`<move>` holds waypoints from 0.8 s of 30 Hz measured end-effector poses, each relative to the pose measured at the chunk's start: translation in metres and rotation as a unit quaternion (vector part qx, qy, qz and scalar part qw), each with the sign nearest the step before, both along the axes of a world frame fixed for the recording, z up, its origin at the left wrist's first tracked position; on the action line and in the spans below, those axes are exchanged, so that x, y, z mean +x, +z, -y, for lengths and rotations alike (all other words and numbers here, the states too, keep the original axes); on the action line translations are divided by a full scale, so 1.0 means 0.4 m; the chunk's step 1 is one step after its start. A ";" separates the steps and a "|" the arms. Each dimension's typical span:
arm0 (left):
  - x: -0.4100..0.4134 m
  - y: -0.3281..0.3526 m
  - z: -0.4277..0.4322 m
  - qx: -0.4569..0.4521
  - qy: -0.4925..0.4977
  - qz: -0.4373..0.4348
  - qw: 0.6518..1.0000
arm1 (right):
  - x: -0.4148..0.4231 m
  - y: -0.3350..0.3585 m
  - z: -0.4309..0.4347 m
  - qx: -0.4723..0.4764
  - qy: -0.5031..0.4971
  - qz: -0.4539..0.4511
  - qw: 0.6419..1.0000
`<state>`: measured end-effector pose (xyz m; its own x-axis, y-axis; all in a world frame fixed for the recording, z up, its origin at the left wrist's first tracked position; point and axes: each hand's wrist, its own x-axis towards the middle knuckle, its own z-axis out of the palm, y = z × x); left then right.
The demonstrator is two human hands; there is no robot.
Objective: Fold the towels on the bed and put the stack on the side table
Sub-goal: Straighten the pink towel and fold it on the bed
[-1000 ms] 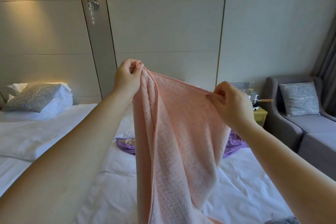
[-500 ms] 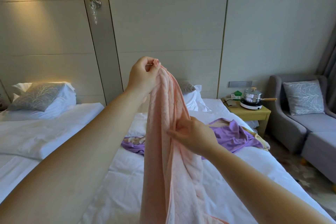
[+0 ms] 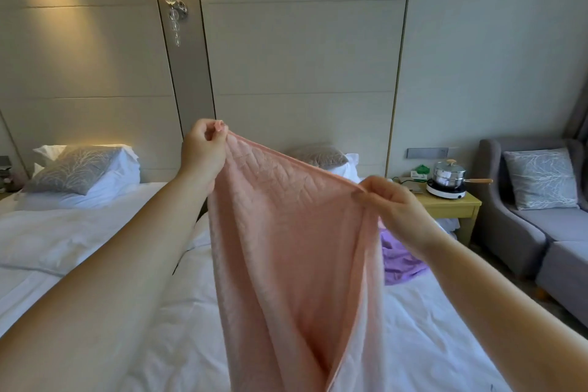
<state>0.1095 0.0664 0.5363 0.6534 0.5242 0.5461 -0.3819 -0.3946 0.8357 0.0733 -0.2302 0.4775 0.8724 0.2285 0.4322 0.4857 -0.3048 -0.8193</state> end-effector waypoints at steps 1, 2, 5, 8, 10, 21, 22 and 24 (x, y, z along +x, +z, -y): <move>0.001 -0.008 -0.006 0.002 0.006 -0.013 1.000 | 0.000 0.016 0.007 0.018 -0.002 0.005 1.000; 0.001 -0.015 -0.007 0.005 0.007 -0.032 0.999 | 0.001 0.027 0.007 0.015 -0.005 0.009 1.000; -0.011 -0.041 0.029 0.134 0.028 -0.106 0.985 | 0.002 0.025 -0.016 -0.040 0.015 -0.012 0.999; -0.049 -0.090 0.128 0.274 -0.173 -0.109 0.940 | 0.001 0.001 -0.038 -0.066 0.057 -0.035 0.996; -0.077 -0.132 0.191 0.310 -0.298 -0.152 0.890 | -0.004 -0.006 -0.043 -0.072 0.069 -0.041 0.994; -0.067 -0.164 0.227 0.252 -0.380 -0.121 0.882 | -0.018 -0.060 0.026 -0.111 0.073 -0.080 0.988; -0.065 -0.149 0.217 0.262 -0.366 -0.108 0.887 | -0.019 -0.061 0.035 -0.120 0.065 -0.072 0.988; -0.059 -0.123 0.190 0.267 -0.332 -0.088 0.900 | -0.015 -0.063 0.056 -0.130 0.042 -0.058 0.989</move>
